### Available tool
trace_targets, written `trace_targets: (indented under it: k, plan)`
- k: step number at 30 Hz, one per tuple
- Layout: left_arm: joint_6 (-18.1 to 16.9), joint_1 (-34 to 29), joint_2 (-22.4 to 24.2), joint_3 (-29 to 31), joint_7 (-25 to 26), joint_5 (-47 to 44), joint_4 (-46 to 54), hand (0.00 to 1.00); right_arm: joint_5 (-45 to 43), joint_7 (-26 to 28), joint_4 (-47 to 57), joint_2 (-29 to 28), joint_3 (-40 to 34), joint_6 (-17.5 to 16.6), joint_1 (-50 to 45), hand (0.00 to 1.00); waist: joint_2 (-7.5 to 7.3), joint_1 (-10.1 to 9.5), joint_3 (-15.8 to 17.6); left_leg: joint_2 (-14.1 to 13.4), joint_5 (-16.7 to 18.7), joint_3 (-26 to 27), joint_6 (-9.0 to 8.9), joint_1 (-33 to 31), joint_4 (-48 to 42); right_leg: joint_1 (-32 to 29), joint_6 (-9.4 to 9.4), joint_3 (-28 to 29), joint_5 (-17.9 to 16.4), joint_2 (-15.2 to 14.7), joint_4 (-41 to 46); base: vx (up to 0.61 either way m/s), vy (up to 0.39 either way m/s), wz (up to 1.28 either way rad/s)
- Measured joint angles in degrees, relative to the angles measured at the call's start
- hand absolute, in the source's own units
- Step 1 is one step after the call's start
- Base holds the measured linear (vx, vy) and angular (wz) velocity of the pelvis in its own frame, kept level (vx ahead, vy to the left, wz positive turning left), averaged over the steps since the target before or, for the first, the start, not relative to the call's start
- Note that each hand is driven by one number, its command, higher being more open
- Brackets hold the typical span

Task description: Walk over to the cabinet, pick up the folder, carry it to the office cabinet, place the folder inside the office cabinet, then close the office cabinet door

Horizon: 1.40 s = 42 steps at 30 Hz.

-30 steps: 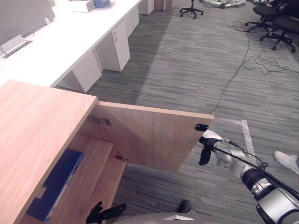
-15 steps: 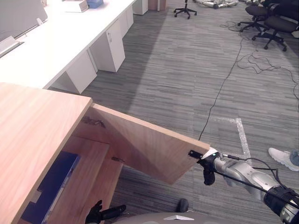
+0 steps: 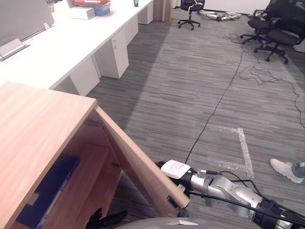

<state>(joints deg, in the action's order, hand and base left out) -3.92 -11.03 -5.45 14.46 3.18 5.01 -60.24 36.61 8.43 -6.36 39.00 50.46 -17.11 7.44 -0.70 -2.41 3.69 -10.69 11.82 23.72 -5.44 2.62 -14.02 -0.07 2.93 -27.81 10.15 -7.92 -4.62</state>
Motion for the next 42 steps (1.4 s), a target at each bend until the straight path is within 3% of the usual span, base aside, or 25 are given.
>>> trace_targets:
  k: [16, 22, 24, 26, 27, 28, 29, 30, 31, 32, 33, 34, 35, 38, 40, 42]
  plan:
    - [0.0, 0.0, 0.4, -0.1, 0.1, -0.1, 0.1, 1.00, 1.3, -0.1, -10.4, -4.1, 1.2, 0.0, -4.5, 1.00, 0.93, -0.72, -0.2, 0.0, -3.1, -3.7, -1.21, 0.7, 3.5, 1.7, -1.11, -3.5, -1.4, 0.0, -0.3, -0.04, 0.067, 0.12]
    - [0.0, 0.0, 0.5, -0.3, 0.3, -0.1, 0.1, 1.00, 1.4, -0.8, -18.7, -9.4, -4.8, 0.7, -6.2, 1.00, 1.24, -1.01, -0.4, 0.6, -3.5, -5.0, -1.16, 1.0, 4.5, 2.4, -0.67, -5.2, -1.7, -0.5, 0.0, 0.03, 0.099, 0.14]
    - [-0.1, 0.0, 1.1, -0.5, 0.6, -0.1, 0.1, 1.00, 1.4, -2.9, -24.0, -12.9, -11.0, 2.7, -8.9, 1.00, 1.76, -1.21, -0.4, 2.2, -3.8, -7.4, -0.58, 1.0, 5.2, 3.5, 0.35, -7.7, -2.6, -2.0, 0.9, 0.06, 0.152, 0.66]
    - [-0.1, 0.0, 1.6, -1.3, 0.8, 0.0, 0.0, 1.00, 1.4, -5.0, -29.2, -15.9, -17.9, 5.6, -10.9, 1.00, 2.77, -1.11, -0.1, 4.2, -4.3, -10.7, 0.60, 1.0, 6.1, 2.4, 1.63, -10.0, -6.5, -6.2, 9.2, 0.07, 0.237, 1.04]
    - [-0.1, -0.1, 1.7, -2.4, 1.5, 0.0, -0.1, 1.00, 1.3, -6.8, -33.4, -18.5, -25.4, 8.4, -12.7, 1.00, 2.98, -0.78, 0.2, 7.2, -5.4, -15.1, 2.25, 1.6, 7.4, 0.7, 0.98, -7.1, -11.2, -11.7, 20.2, 0.07, 0.256, 1.36]
    - [-0.1, -0.2, 1.8, -3.1, 1.7, 0.0, -0.1, 1.00, 1.1, -7.6, -34.6, -19.4, -28.0, 9.1, -13.3, 1.00, 3.05, -0.51, 0.2, 8.0, -5.6, -16.9, 2.68, 1.6, 7.4, 0.1, -1.01, -3.0, -12.5, -12.4, 22.7, 0.07, 0.222, 1.49]
    - [-0.2, -0.3, 1.4, -3.9, 1.9, 0.0, -0.1, 1.00, 0.7, -8.5, -36.1, -20.5, -30.5, 9.6, -13.7, 1.00, 3.12, -0.40, 0.3, 8.6, -5.8, -18.8, 3.07, 1.4, 7.3, -0.6, -2.45, 2.7, -14.1, -12.1, 24.2, 0.02, 0.006, 1.77]
    - [-0.2, 0.0, -0.4, -5.4, 2.4, 0.1, -0.1, 1.00, -1.5, -10.6, -40.4, -24.6, -37.1, 11.0, -14.1, 1.00, 2.21, 0.00, -0.2, 10.3, -6.1, -25.0, 3.33, -1.7, 5.9, -1.9, -1.90, 24.4, -19.9, -6.5, 24.4, 0.02, -0.026, 1.67]
    - [-0.2, 0.2, -0.6, -5.5, 2.5, 0.1, -0.1, 1.00, -1.8, -10.9, -40.9, -25.2, -38.0, 11.2, -14.1, 1.00, 1.90, 0.13, -0.3, 10.7, -6.2, -26.1, 3.28, -2.5, 5.4, -2.0, -1.84, 27.7, -20.7, -5.3, 24.3, 0.00, -0.111, 2.24]
    - [-0.1, 1.2, -1.4, -5.5, 2.7, 0.1, 0.0, 1.00, -4.1, -12.0, -43.0, -27.0, -40.6, 11.7, -14.1, 1.00, 0.74, 0.93, -0.1, 12.2, -6.5, -31.2, 2.81, -5.9, 3.6, -1.9, -1.68, 37.0, -24.1, -2.1, 23.3, 0.00, -0.129, 1.60]
    - [-0.1, 1.7, -1.7, -5.5, 2.8, 0.0, -0.1, 1.00, -5.5, -12.5, -44.3, -27.7, -41.9, 11.8, -14.2, 1.00, 0.20, 1.09, 0.1, 12.8, -6.8, -33.8, 2.41, -7.5, 2.7, -1.4, -1.33, 39.9, -25.1, -1.4, 22.3, 0.00, -0.157, 2.22]
    - [0.1, 2.5, -2.6, -5.5, 2.8, 0.0, 0.0, 1.00, -8.0, -13.3, -46.8, -29.5, -44.8, 11.9, -14.1, 1.00, -0.74, 1.15, 0.4, 13.8, -7.6, -37.6, 1.16, -10.4, 1.4, -0.2, 2.24, 38.7, -25.8, -1.6, 19.8, -0.02, -0.198, 2.07]
    - [0.5, 2.6, -2.0, -5.0, 2.9, -0.1, -0.1, 1.00, -10.6, -13.8, -48.9, -29.9, -47.8, 12.2, -14.0, 1.00, 0.16, 1.09, 0.7, 14.1, -8.6, -42.0, 0.12, -12.1, 1.2, 0.7, 3.30, 33.9, -25.5, -1.2, 18.7, -0.03, -0.156, 1.97]
    - [0.5, 1.2, -1.3, -2.8, 3.0, -1.0, 0.0, 1.00, -15.3, -14.5, -53.7, -30.3, -51.5, 12.8, -14.1, 1.00, 0.64, 0.76, 1.5, 13.3, -11.2, -51.1, -2.32, -12.6, 3.7, 4.8, 2.78, 24.6, -25.1, 1.1, 16.5, 0.00, -0.156, 1.59]
    - [0.6, 0.8, -1.1, -1.2, 3.3, -2.2, 0.0, 1.00, -15.5, -14.8, -54.7, -30.5, -53.4, 12.7, -14.1, 1.00, 0.86, -0.18, 1.6, 12.2, -13.3, -53.8, -3.46, -13.5, 5.8, 5.5, 1.87, 20.6, -24.6, 2.4, 15.3, -0.03, -0.082, 1.19]
    - [0.6, 0.2, -0.6, 0.2, 3.7, -2.7, 0.0, 1.00, -16.6, -14.8, -55.2, -31.3, -56.0, 12.8, -14.1, 1.00, 0.90, -0.71, 2.7, 10.9, -16.2, -52.6, -3.17, -13.8, 8.7, 6.3, 1.27, 16.9, -24.5, 3.3, 15.2, -0.04, -0.069, 1.01]
